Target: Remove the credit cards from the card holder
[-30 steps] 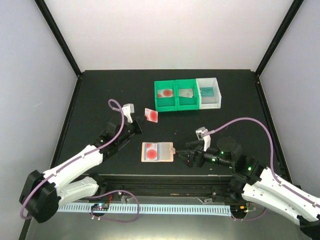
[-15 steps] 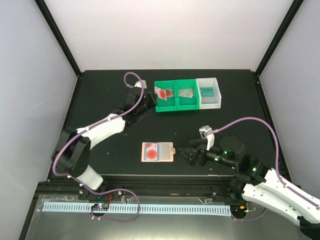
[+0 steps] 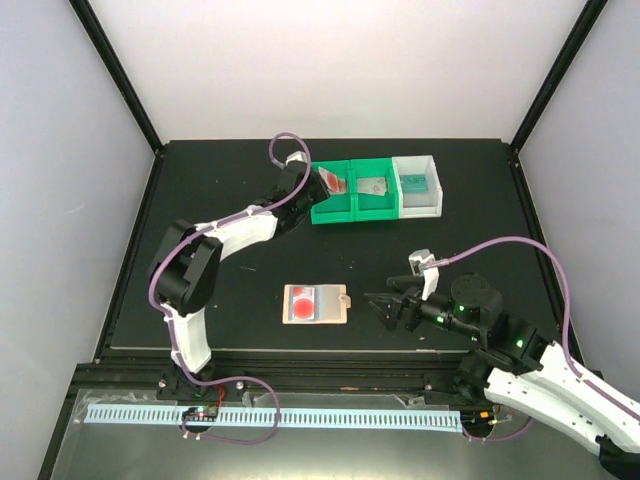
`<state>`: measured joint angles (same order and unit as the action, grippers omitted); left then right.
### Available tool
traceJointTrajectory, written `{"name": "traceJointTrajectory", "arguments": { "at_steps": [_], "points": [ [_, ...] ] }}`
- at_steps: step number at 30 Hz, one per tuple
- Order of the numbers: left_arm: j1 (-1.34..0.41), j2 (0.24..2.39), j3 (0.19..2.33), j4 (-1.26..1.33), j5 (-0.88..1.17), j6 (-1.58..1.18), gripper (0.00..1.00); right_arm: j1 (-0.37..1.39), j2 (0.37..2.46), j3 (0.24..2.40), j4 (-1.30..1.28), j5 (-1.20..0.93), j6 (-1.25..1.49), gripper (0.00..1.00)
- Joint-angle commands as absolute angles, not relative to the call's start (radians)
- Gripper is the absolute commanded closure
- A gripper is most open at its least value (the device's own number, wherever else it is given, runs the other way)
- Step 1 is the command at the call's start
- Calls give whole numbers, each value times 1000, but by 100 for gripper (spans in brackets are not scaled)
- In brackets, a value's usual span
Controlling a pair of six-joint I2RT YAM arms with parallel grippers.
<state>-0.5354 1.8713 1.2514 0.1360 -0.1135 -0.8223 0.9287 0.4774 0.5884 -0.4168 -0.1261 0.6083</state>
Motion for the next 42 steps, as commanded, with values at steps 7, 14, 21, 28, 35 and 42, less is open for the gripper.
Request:
{"name": "traceJointTrajectory", "arguments": {
  "at_steps": [7, 14, 21, 28, 35, 42],
  "points": [
    [-524, 2046, 1475, 51, -162, -788, 98, 925, 425, 625, -423, -55, 620, 0],
    [-523, 2120, 1546, 38, -200, -751, 98, 925, 418, 644, -447, -7, 616, 0],
    [-519, 2180, 1598, 37, -204, -739, 98, 924, 400, 647, -461, 30, 609, 0],
    [-520, 2235, 1661, 25, -201, -736, 98, 925, 398, 655, -472, 48, 602, 0],
    [-519, 2269, 1693, 15, -186, -735, 98, 926, 389, 657, -483, 61, 597, 0],
    [-520, 2258, 1701, 6, -182, -718, 92, 925, 387, 661, -489, 64, 592, 0]
  ]
}}
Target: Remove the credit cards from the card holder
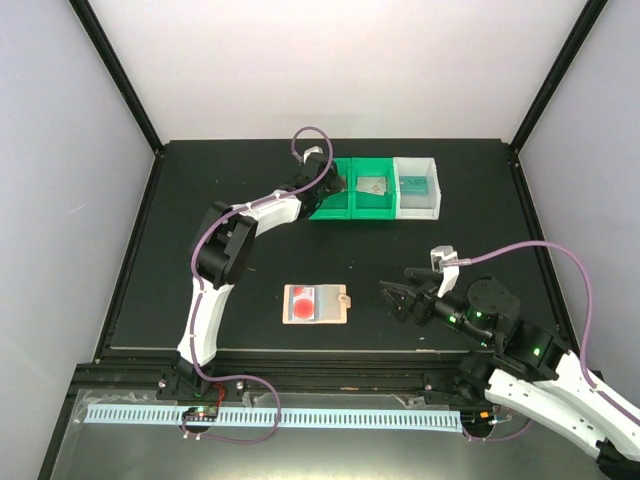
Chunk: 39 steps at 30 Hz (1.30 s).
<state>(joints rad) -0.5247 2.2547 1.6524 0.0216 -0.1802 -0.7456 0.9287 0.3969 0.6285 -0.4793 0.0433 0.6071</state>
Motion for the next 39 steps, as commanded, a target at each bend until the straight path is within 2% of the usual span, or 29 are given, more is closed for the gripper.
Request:
{"name": "traceJointTrajectory", "arguments": {
  "at_steps": [1, 7, 15, 22, 26, 29, 34, 39],
  "points": [
    [-520, 2254, 1701, 3, -181, -714, 90, 925, 387, 661, -489, 64, 592, 0],
    [-520, 2211, 1701, -7, -145, -692, 82, 925, 385, 659, -489, 53, 598, 0],
    [-519, 2129, 1702, -47, -123, -672, 58, 925, 379, 663, -495, 33, 598, 0],
    [-514, 2068, 1699, -103, -121, -611, 45, 925, 374, 656, -481, 23, 628, 0],
    [-512, 2012, 1679, -161, -72, -561, 40, 925, 391, 642, -474, 23, 644, 0],
    [-512, 1947, 1641, -220, -13, -541, 38, 925, 439, 659, -536, 115, 639, 0],
    [-512, 1809, 1513, -296, 66, -505, 30, 925, 538, 694, -596, 157, 609, 0],
    [-512, 1642, 1362, -396, 150, -471, 28, 924, 547, 657, -555, 148, 604, 0]
  ]
}}
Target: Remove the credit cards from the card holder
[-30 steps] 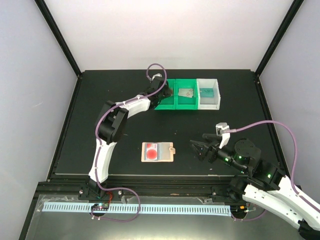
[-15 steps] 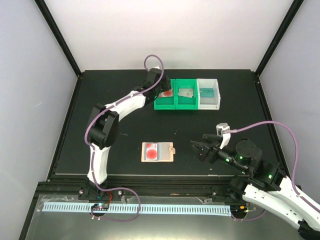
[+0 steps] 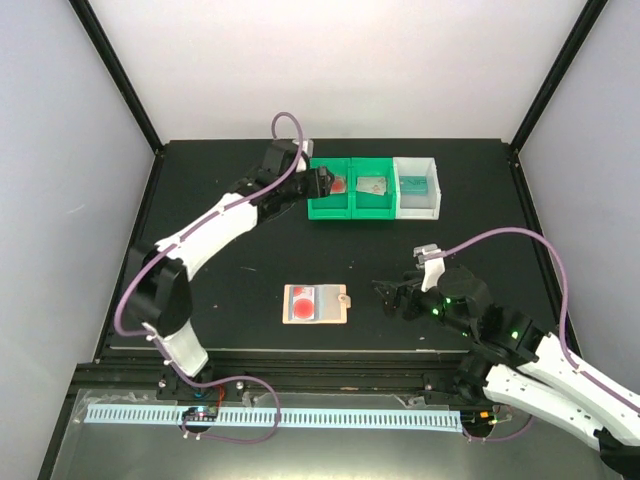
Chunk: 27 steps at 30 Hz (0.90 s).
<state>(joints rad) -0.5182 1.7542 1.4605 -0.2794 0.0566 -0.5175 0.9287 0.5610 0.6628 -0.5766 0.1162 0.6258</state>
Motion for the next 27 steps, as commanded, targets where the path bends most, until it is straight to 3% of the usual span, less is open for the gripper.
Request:
{"name": "traceJointTrajectory", "arguments": {
  "at_steps": [1, 12, 17, 27],
  "points": [
    [-512, 1604, 1320, -410, 164, -468, 29, 925, 542, 642, -539, 147, 603, 0],
    [-512, 1189, 864, -427, 204, -461, 38, 925, 616, 559, -420, 47, 664, 4],
    [-512, 1118, 718, -406, 208, -473, 41, 925, 672, 549, -395, 20, 705, 5],
    [-512, 1087, 493, -149, 404, -583, 47, 925, 817, 520, -233, -42, 791, 8]
  ]
}}
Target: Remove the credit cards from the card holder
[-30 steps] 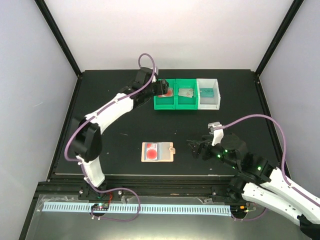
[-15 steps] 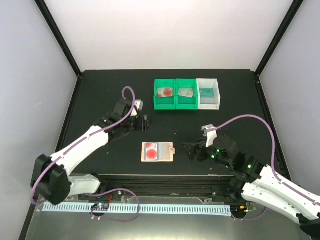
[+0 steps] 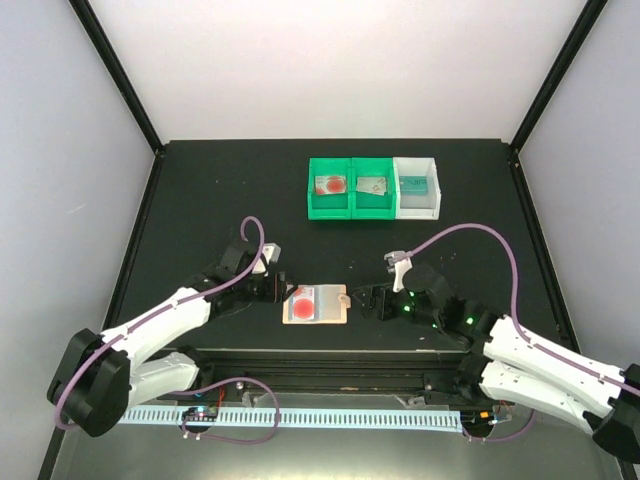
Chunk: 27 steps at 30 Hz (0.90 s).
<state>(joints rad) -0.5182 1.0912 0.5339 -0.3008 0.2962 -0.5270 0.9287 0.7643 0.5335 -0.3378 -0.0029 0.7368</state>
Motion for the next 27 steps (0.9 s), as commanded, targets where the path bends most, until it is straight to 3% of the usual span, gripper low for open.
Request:
{"name": "traceJointTrajectory", "arguments": {
  "at_steps": [1, 6, 11, 15, 20, 27],
  "points": [
    [-512, 1096, 485, -143, 410, -585, 47, 925, 836, 523, -218, -53, 796, 10],
    [-512, 1126, 434, -86, 428, -595, 56, 925, 934, 521, -118, -105, 826, 20],
    [-515, 1157, 385, -39, 365, -590, 66, 925, 1041, 514, 1, -163, 841, 47],
    [-517, 1225, 374, 32, 422, -602, 67, 925, 1120, 537, 14, -174, 841, 63],
    [-516, 1275, 360, 63, 428, -601, 73, 925, 1220, 552, 75, -195, 842, 72],
    [-518, 1313, 333, 113, 462, -625, 88, 925, 1389, 597, 162, -255, 837, 76]
  ]
}}
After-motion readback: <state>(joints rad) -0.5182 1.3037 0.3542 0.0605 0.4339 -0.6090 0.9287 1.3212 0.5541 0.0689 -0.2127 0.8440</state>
